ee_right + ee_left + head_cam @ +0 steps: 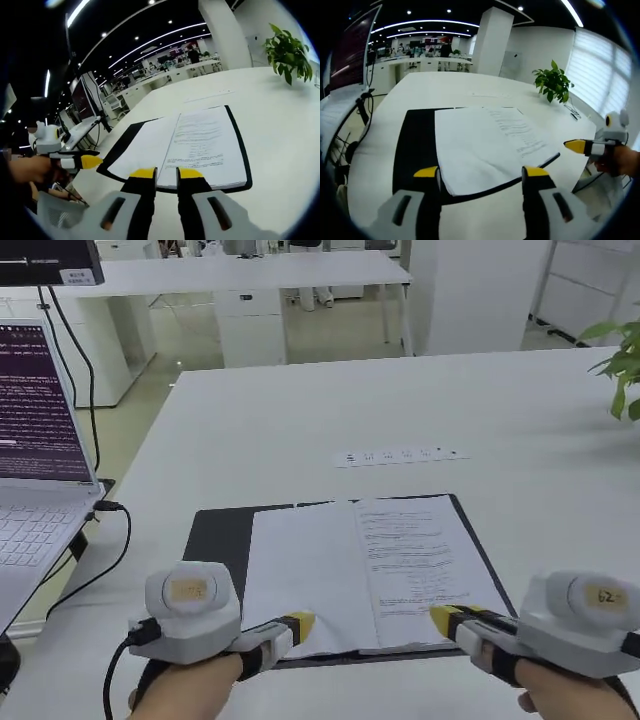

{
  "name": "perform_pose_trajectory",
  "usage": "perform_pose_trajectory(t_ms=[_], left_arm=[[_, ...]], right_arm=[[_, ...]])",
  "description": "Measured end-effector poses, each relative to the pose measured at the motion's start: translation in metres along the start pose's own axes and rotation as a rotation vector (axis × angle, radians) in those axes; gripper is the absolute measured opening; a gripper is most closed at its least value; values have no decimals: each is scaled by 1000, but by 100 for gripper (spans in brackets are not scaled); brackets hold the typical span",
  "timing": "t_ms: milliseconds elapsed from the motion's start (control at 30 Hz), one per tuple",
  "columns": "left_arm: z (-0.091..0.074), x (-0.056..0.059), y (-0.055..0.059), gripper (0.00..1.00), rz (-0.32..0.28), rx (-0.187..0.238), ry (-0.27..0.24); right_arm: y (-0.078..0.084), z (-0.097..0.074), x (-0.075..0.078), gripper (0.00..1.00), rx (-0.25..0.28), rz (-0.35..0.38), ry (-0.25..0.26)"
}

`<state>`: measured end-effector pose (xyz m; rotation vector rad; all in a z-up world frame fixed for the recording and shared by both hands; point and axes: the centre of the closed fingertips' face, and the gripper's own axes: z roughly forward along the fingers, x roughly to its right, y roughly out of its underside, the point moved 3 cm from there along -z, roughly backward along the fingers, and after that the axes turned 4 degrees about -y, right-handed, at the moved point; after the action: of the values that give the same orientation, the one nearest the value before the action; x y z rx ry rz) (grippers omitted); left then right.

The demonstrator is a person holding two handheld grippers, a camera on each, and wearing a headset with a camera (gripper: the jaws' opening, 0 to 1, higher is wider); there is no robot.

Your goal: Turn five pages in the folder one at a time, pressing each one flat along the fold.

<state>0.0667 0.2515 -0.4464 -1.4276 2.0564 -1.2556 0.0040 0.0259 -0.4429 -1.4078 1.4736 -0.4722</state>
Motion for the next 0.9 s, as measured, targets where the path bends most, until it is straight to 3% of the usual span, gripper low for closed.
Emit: perform_pose_trajectory(t_ms=[133, 233, 333, 700, 900], left_arm=[[-14, -1, -2, 69, -8, 10, 3], [-25, 2, -5, 75, 3, 40, 19], [-34, 4, -5, 78, 49, 52, 24], [-59, 2, 7, 94, 94, 51, 31], [-69, 3, 5, 99, 116, 68, 33]], right_arm=[[-5, -13, 8, 26, -9, -78, 27], [-8, -22, 10, 40, -10, -131, 34], [-11, -31, 9, 50, -7, -137, 35], [-11, -56, 11, 70, -2, -183, 38], [-18, -64, 6, 86, 13, -236, 45]])
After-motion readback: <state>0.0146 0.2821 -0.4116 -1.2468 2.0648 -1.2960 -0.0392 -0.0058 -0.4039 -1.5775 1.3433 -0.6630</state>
